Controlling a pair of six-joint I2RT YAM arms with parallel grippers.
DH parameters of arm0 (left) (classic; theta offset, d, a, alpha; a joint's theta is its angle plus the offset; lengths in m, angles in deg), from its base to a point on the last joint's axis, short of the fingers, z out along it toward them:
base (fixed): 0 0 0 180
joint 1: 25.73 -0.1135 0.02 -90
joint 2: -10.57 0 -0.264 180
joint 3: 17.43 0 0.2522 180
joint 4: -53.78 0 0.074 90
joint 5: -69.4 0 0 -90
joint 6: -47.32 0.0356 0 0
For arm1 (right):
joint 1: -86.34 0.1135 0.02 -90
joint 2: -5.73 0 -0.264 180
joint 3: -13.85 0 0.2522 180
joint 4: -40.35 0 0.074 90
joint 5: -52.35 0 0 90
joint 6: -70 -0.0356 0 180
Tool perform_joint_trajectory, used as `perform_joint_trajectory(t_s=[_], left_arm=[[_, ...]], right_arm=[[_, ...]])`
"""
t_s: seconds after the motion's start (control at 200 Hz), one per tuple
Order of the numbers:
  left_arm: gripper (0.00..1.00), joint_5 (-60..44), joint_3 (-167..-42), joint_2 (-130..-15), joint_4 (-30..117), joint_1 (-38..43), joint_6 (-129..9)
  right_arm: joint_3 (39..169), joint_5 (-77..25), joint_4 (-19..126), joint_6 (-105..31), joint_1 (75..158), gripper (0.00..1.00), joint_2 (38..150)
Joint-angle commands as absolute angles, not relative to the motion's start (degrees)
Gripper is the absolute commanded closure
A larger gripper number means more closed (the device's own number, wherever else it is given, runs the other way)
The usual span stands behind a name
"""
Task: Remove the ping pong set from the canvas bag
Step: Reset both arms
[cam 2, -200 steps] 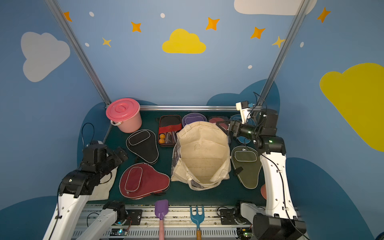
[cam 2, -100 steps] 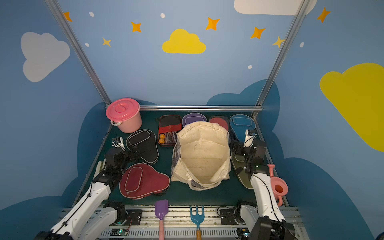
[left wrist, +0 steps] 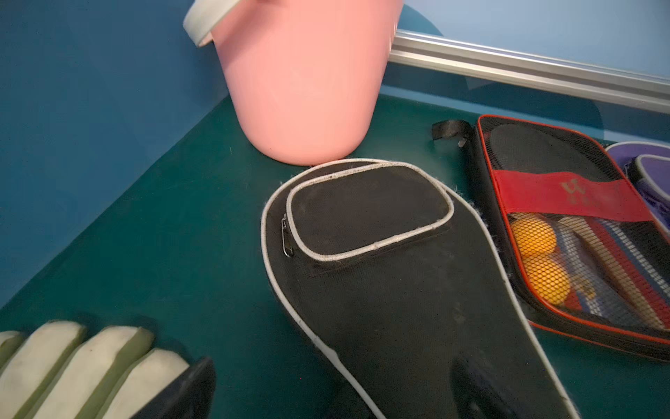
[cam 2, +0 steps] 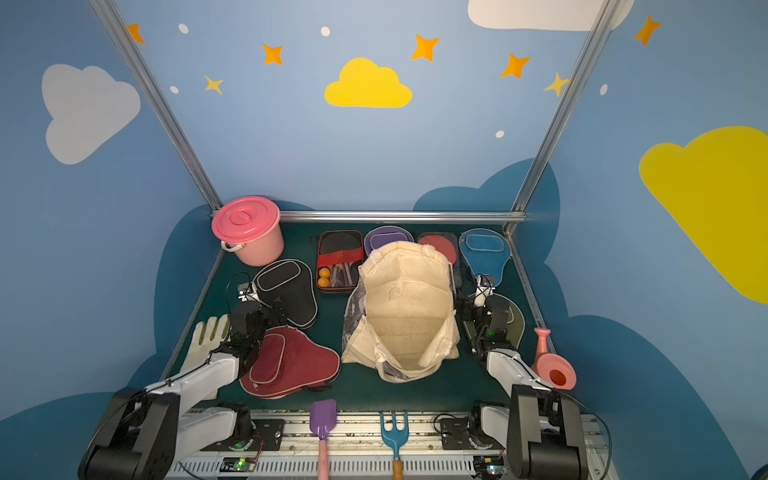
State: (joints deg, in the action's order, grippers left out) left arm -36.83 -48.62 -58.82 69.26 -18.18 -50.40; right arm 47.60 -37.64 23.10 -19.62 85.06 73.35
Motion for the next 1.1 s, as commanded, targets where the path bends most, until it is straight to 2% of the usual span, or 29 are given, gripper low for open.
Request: perform_joint_trajectory(t_s=[0.0, 0.09, 0.245, 0.38, 0.446, 0.521, 0.676, 0.771, 0.846, 0.936, 1.091], left_arm=[[0.0, -37.8, -51.0, -62.5, 75.2, -18.4, -49.9], [0.0, -36.9, -54.5, -65.0, 71.0, -18.8, -49.6], [0.0, -36.1, -54.9, -65.1, 70.5, -19.6, -49.8], [0.0, -38.2, -51.5, -64.8, 78.5, -21.3, -46.8], [0.0, -36.1, -51.7, -65.7, 79.1, -23.6, -48.7], [0.0, -33.6, -52.2, -69.0, 81.6, -24.6, -47.9], [0.0, -34.8, -52.1, -78.2, 91.4, -24.4, -47.2], [0.0, -34.0, -53.8, -76.5, 85.0, -25.0, -48.9], [0.0, -32.8, -54.3, -76.9, 84.8, -25.6, -48.8], [0.0, -32.5, -54.3, -76.9, 84.8, -25.7, -48.8], [0.0, -32.4, -54.2, -76.9, 85.0, -25.7, -48.8]], right_arm=[[49.7, -38.0, 21.2, -19.1, 85.9, 0.07, 73.2], [48.1, -38.3, 21.8, -19.2, 86.3, 0.07, 71.9], [42.6, -41.5, 14.2, -20.3, 87.2, 0.07, 73.3], [45.4, -42.6, 13.9, -20.8, 87.0, 0.07, 77.5], [46.3, -41.9, 13.5, -22.2, 87.0, 0.07, 78.8], [45.8, -39.6, 7.4, -21.7, 87.4, 0.07, 83.1], [47.0, -43.7, -3.1, -19.9, 90.1, 0.07, 94.9], [51.2, -44.2, 10.8, -21.2, 89.8, 0.07, 91.6], [49.6, -43.9, 4.5, -21.5, 89.5, 0.07, 93.4], [50.6, -43.9, 8.9, -21.2, 89.6, 0.07, 92.0], [50.3, -44.0, 8.0, -21.2, 89.6, 0.07, 92.2]])
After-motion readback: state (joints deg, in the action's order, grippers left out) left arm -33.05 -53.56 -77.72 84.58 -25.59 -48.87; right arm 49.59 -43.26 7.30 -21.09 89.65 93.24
